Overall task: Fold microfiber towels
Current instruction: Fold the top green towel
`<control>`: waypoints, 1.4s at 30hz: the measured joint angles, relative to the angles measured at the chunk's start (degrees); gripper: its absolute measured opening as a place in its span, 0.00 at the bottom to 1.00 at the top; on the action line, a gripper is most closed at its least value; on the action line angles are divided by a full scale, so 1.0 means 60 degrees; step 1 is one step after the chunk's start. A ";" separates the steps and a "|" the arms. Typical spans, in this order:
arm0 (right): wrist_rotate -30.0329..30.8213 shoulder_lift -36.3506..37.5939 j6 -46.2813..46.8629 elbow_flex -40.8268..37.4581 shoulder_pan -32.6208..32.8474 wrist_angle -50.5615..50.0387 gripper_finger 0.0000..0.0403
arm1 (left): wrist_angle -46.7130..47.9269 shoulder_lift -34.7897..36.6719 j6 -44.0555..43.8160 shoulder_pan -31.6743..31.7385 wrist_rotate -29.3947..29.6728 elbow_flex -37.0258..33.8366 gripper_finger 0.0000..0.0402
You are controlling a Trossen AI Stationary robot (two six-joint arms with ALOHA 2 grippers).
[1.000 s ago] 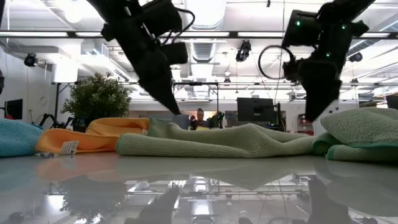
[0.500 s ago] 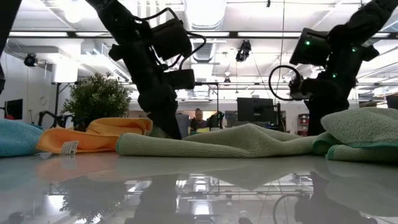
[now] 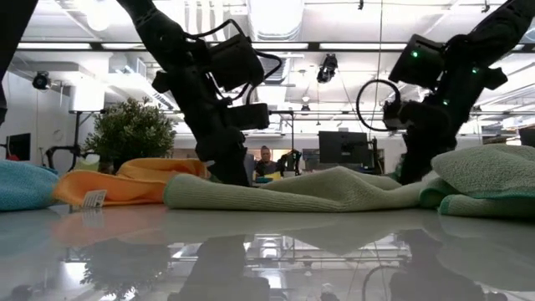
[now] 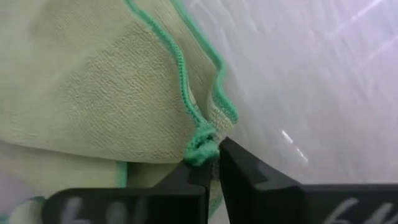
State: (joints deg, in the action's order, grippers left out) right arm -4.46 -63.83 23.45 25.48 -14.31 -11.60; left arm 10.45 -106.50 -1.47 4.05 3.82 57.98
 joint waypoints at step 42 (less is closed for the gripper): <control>0.1920 -0.2749 -0.3497 0.1504 -0.1702 0.2992 0.16 | 0.2556 0.0771 -0.1939 0.0109 0.1604 -0.0063 0.31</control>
State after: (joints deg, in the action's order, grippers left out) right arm 7.05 -80.33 2.46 34.50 -24.51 6.35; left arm 25.78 -101.87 -13.10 4.71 13.45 57.60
